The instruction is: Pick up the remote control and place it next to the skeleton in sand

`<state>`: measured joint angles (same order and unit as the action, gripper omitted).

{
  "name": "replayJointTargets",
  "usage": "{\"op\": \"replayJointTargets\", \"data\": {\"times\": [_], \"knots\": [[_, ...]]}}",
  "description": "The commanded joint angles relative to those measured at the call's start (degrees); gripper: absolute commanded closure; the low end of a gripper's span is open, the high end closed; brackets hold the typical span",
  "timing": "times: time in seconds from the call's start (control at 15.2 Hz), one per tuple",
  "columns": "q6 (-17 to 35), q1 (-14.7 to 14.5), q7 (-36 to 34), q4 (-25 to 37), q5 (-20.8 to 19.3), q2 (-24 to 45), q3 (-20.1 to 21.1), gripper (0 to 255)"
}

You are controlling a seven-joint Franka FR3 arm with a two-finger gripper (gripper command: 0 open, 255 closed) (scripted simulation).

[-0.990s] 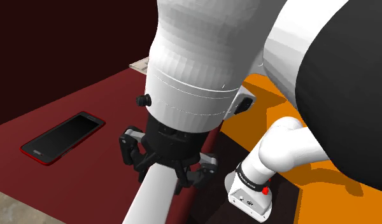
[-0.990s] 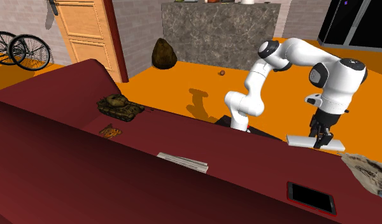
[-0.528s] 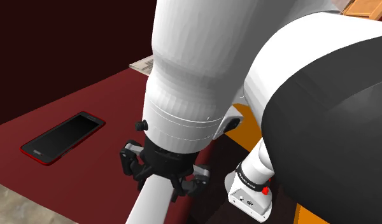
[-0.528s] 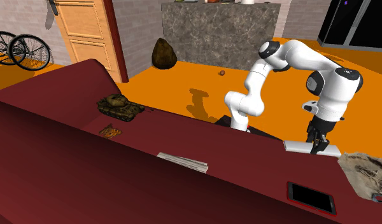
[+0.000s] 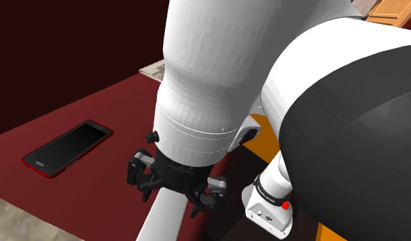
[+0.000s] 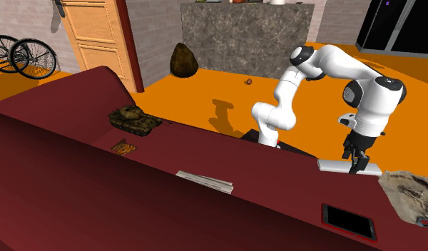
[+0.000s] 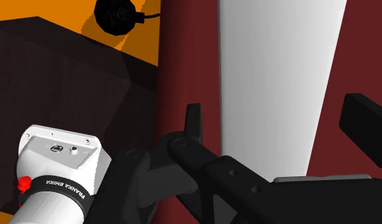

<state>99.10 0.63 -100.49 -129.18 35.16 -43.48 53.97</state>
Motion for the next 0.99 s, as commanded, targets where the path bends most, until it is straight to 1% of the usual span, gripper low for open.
{"op": "replayJointTargets", "data": {"times": [0.0,0.2,0.46,0.92], "knots": [[0.00,0.00,0.00,0.00,0.00,0.00,0.00,0],[0.00,0.00,0.00,0.00,0.00,0.00,0.00,0],[-6.40,0.43,-0.97,6.47,-2.50,0.63,-3.33,0],[-6.40,0.44,-0.97,6.47,-2.50,0.62,-3.33,0]]}}
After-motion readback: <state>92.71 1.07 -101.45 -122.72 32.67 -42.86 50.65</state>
